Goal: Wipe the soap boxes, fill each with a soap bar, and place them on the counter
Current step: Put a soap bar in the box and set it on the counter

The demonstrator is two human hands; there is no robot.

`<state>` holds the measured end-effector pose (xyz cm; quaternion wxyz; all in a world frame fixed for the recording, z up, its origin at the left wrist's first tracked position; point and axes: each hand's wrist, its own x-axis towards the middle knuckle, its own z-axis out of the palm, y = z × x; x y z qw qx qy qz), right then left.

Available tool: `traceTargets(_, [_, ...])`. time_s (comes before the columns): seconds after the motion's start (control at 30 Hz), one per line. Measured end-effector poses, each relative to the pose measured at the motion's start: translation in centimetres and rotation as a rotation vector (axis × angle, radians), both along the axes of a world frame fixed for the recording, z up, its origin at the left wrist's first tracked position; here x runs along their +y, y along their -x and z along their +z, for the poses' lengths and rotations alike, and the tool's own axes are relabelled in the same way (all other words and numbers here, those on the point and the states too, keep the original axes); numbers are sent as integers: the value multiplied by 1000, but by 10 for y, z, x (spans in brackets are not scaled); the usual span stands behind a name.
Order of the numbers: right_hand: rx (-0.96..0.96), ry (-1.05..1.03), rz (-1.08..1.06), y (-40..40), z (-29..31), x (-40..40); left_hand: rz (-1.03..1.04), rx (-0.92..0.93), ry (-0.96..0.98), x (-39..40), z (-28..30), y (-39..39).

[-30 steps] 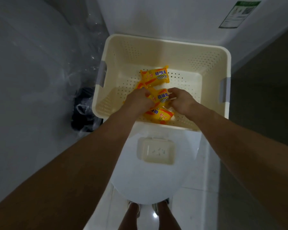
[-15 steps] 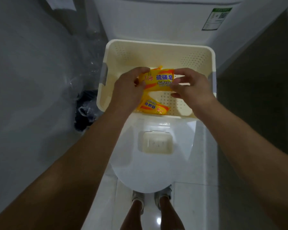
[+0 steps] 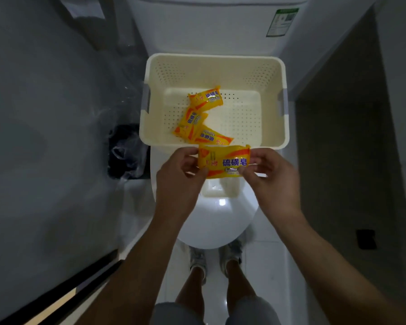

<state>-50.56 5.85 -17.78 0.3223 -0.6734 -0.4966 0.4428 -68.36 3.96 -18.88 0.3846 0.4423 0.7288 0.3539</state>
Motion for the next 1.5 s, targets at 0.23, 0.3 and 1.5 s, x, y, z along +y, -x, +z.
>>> traceTargets(0.23, [-137, 106, 39, -8, -61, -12, -28, 27, 134, -24, -57, -15])
traceTargets(0.3, [-216, 150, 66, -7, -80, -8, -16, 43, 155, -26, -72, -18])
traceTargets(1.5, [-533, 284, 152, -10, -136, 18, -75, 279, 298, 13, -115, -18])
